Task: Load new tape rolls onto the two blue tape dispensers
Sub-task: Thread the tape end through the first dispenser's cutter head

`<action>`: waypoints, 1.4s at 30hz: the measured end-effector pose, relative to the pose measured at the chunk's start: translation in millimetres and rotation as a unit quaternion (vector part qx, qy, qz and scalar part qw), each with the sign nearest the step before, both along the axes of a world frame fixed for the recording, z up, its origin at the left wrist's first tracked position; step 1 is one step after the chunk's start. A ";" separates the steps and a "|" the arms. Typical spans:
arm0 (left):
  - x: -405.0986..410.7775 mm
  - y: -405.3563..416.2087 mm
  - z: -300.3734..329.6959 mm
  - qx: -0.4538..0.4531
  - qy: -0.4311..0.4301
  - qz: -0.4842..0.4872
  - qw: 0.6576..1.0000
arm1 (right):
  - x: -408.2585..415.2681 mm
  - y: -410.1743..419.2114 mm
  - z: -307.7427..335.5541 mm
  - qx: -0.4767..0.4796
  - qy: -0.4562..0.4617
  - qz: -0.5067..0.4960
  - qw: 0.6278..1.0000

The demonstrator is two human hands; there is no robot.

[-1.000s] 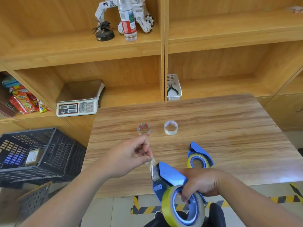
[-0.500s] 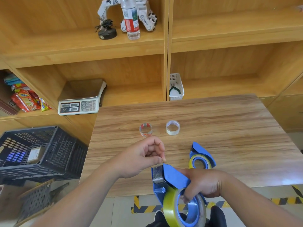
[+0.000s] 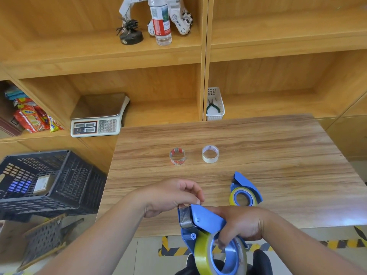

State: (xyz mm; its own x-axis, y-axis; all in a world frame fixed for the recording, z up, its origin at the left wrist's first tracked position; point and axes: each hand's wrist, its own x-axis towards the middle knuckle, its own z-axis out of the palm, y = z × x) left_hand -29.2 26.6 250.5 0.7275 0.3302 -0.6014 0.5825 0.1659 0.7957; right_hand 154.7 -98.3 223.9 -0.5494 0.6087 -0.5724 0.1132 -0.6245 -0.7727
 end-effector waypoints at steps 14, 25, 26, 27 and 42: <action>11.1 12.1 -16.3 -0.043 0.010 0.209 0.977 | 2.8 5.8 -16.7 -0.026 0.028 -0.054 0.998; -50.9 -33.8 -109.3 -0.226 -0.014 0.384 0.895 | -4.0 24.8 -80.9 -0.091 -0.001 -0.249 0.964; -50.8 -40.6 -116.7 -0.244 -0.022 0.379 0.892 | -6.6 27.8 -87.8 -0.093 -0.016 -0.258 0.962; -49.2 -46.6 -122.3 -0.257 -0.028 0.374 0.891 | -9.8 30.4 -92.5 -0.090 -0.032 -0.266 0.959; -40.0 -8.5 -200.9 -0.226 0.060 0.368 0.900 | -27.1 80.1 -166.3 -0.115 -0.230 -0.264 0.930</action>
